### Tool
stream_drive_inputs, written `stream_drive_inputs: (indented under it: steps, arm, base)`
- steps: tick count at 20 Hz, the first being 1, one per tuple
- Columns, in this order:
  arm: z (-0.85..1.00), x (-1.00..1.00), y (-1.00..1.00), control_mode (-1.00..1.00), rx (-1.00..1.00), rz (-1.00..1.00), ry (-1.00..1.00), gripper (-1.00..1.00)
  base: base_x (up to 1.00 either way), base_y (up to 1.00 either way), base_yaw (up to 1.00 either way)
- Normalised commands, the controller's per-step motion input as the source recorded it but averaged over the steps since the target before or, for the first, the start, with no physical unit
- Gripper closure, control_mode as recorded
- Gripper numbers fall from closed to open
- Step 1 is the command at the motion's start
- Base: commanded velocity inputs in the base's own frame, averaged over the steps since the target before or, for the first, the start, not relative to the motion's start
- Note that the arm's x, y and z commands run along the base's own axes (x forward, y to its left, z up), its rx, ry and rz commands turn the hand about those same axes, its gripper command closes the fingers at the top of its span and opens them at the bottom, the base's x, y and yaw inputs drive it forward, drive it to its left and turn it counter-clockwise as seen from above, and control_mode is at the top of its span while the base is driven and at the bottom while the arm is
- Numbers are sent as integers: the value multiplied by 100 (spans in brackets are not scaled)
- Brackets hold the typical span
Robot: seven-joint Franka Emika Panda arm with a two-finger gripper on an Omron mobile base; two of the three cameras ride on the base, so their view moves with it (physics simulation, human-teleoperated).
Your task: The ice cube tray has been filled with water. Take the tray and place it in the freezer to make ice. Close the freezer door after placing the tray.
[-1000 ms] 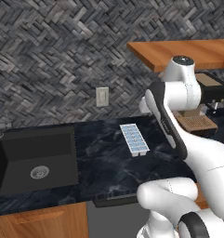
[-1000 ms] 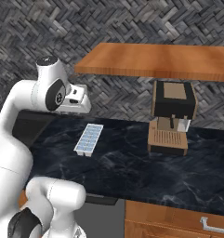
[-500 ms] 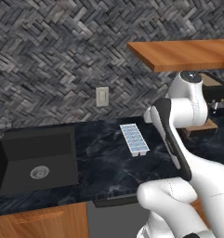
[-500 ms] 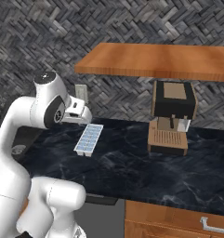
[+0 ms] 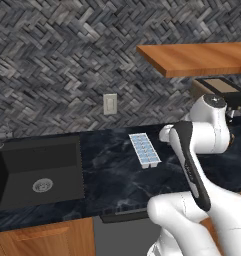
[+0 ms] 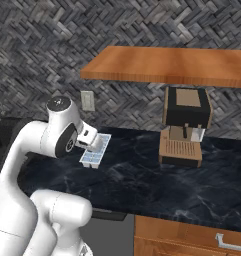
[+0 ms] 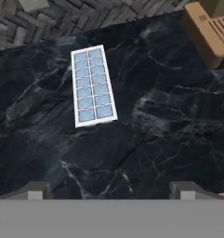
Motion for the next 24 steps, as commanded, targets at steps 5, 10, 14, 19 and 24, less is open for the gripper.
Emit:
stream_drive_inputs:
  steps: [5, 10, 14, 19, 24]
  arm:
    - [-24, 0, -8, -100, 22, -15, 4, -100]
    - [-25, 0, -14, -100, 22, -12, 13, -100]
    - [-34, 0, -5, -100, 20, -13, 12, -100]
    - [-40, 24, 0, -100, 19, -15, 9, -100]
    - [-27, 28, -2, -100, 13, -12, 2, -100]
  base:
    - [0, 0, 0]
    - [0, 0, 0]
    - [0, 0, 0]
    - [0, 0, 0]
    - [0, 0, 0]
